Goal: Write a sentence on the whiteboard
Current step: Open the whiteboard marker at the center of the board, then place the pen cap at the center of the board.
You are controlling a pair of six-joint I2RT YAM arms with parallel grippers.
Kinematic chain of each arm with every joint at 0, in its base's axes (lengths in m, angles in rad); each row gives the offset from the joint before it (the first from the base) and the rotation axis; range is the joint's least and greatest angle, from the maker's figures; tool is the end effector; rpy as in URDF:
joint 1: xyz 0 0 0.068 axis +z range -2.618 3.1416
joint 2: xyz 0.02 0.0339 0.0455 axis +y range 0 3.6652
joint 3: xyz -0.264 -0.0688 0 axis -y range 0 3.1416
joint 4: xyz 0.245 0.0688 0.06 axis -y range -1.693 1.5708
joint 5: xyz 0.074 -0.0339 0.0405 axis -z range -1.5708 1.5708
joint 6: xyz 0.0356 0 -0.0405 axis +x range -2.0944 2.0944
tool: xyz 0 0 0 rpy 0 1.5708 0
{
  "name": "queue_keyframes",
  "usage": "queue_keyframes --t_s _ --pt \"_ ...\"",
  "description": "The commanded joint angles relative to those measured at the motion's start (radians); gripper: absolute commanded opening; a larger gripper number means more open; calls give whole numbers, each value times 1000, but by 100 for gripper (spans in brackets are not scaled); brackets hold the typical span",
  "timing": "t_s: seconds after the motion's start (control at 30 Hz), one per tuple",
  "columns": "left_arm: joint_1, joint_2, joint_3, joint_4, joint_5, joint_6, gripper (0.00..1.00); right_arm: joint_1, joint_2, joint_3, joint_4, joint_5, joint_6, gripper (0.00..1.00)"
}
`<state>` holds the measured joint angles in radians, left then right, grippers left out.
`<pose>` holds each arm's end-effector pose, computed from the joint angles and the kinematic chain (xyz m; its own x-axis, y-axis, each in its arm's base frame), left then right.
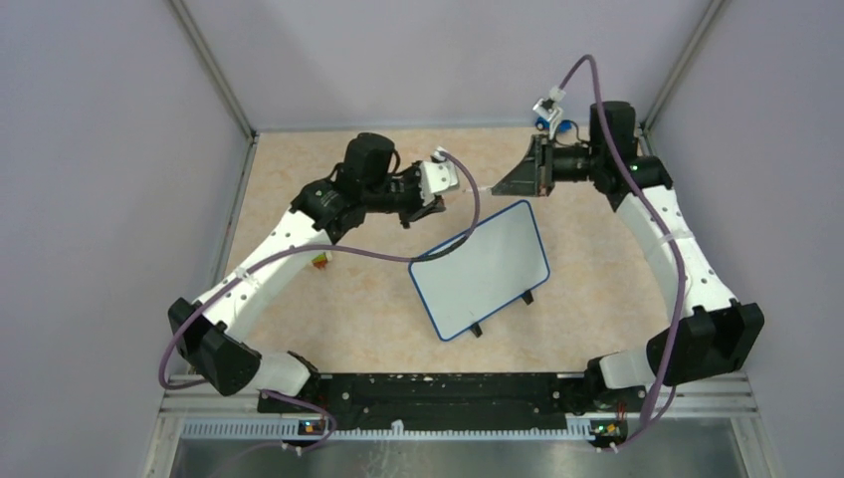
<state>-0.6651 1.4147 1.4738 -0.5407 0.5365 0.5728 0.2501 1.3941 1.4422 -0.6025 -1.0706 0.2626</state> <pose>0.2348 -0.2073 0.4002 0.1744 0.4553 -0.8731 0.9429 0.1785 0.2814 0.2760 0.1027 0.3972 -0.7110 -0.0531 -0.7012 -0.6803 0.3043 0.6668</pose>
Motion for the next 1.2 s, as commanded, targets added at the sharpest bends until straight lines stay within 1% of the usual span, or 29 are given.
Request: queue_keyframes --t_s 0.0,0.1,0.17,0.27,0.37,0.43,0.53,0.6,0.73,0.9,1.17 --pt "112 -23 -40 -165 -126 -12 0 -105 -45 105 11 -68 -33 0" --pt "206 -27 -42 -180 -68 -22 0 -131 -42 112 -19 -73 -65 0" --pt "256 -39 -71 -170 -51 -34 0 -132 -44 108 -41 -55 -98 0" --pt "282 -39 -175 -145 -122 -63 0 -133 -65 67 -41 -42 -133 0" --pt "348 -18 -263 -115 -136 -126 0 -133 -95 12 -28 -34 -163 0" --pt "379 14 -295 -113 -149 -147 0 -132 -106 -9 -44 -36 -196 0" --pt "399 84 -301 -136 -195 -171 2 -130 -108 -18 -99 -44 -255 0" --pt "410 109 -318 -124 -213 -182 3 -127 -108 -30 -158 -40 -340 0" --pt "421 150 -369 -84 -249 -181 5 -127 -136 -109 -186 -15 -416 0" --pt "448 218 -394 -71 -254 -166 7 -125 -179 -188 -169 23 -446 0" --pt "459 299 -418 -39 -236 -155 10 -105 -196 -244 -142 38 -462 0"
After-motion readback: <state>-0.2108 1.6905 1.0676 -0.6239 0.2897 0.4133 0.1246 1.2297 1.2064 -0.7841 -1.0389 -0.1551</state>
